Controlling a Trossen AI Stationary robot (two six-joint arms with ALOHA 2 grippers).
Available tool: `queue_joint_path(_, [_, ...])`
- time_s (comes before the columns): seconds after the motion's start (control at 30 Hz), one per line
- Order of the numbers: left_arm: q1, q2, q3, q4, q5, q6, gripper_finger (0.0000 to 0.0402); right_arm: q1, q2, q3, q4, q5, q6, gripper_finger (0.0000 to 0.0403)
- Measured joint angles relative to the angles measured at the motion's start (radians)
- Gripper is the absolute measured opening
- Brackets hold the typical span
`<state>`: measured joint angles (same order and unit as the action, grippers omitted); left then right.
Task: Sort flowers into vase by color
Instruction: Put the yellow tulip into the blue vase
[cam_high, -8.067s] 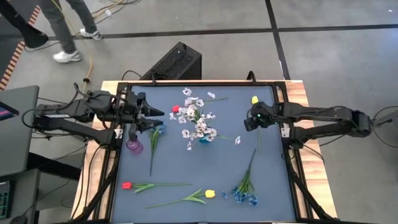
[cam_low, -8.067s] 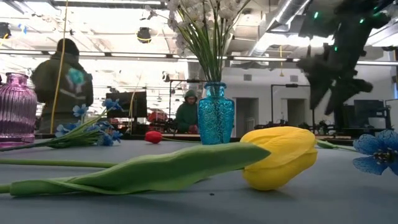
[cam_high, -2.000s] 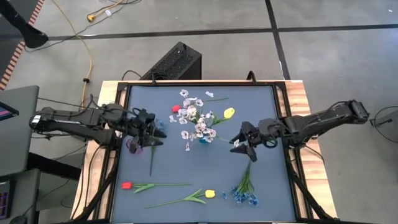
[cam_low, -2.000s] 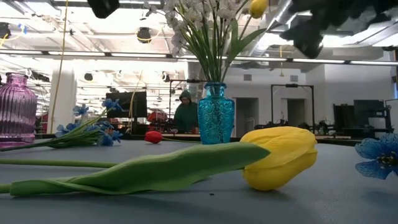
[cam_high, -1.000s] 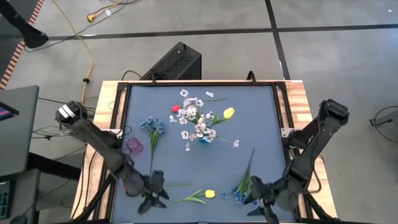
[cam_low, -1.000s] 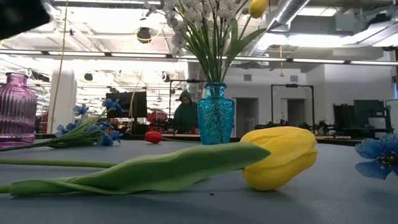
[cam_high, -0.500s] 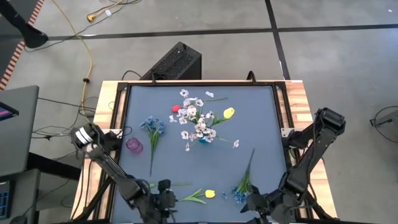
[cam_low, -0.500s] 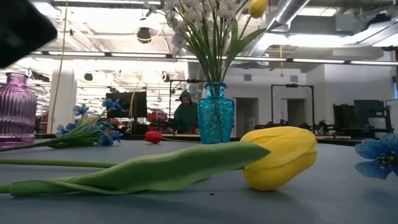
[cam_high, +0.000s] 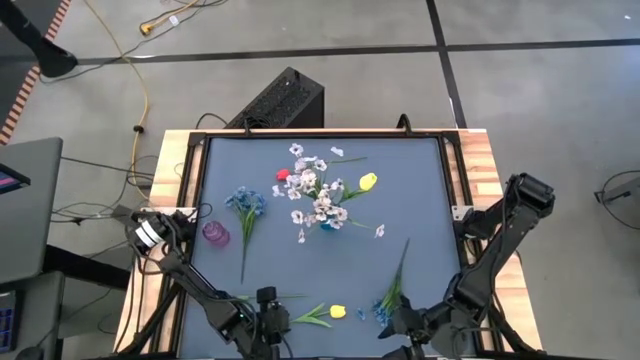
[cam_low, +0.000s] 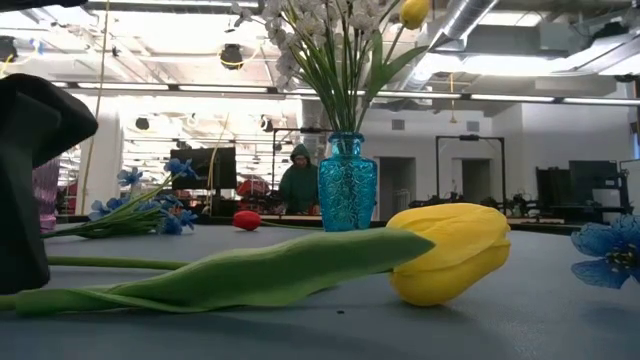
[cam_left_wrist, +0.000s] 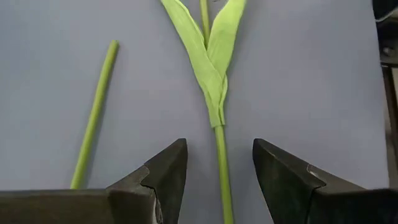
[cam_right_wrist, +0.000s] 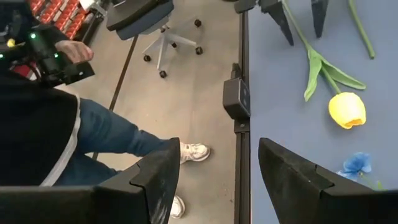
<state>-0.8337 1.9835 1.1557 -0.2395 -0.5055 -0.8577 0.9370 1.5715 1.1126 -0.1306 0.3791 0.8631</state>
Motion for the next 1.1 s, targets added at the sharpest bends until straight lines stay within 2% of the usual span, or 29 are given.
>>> queue_joint_path(0.13, [0.002,0.002,0.001,-0.013,0.03,0.005,0.0143,-0.012,0.0,0.0,0.009,0.017,-0.013,0.0244])
queue_joint_path(0.4, [-0.01,0.049,0.007,-0.027,0.057,-0.028,0.0018,-0.037,0.0,0.0,0.02,0.017,-0.032,0.0244])
queue_joint_path(0.53, [-0.011,0.027,0.005,-0.025,0.066,-0.027,0.0005,-0.037,0.0,0.0,0.039,0.016,-0.041,0.0244])
queue_joint_path(0.67, [-0.009,-0.051,-0.005,-0.066,0.052,0.044,0.0002,-0.037,-0.005,-0.001,0.075,0.015,-0.075,0.0244])
queue_joint_path(0.93, [0.042,-0.332,-0.002,-0.17,-0.197,0.169,0.0,-0.031,-0.018,0.05,0.087,0.009,-0.118,0.0244])
queue_joint_path(1.1, [0.061,-0.521,0.0,-0.166,-0.362,0.26,0.0,-0.024,-0.019,0.073,0.087,0.008,-0.139,0.0244])
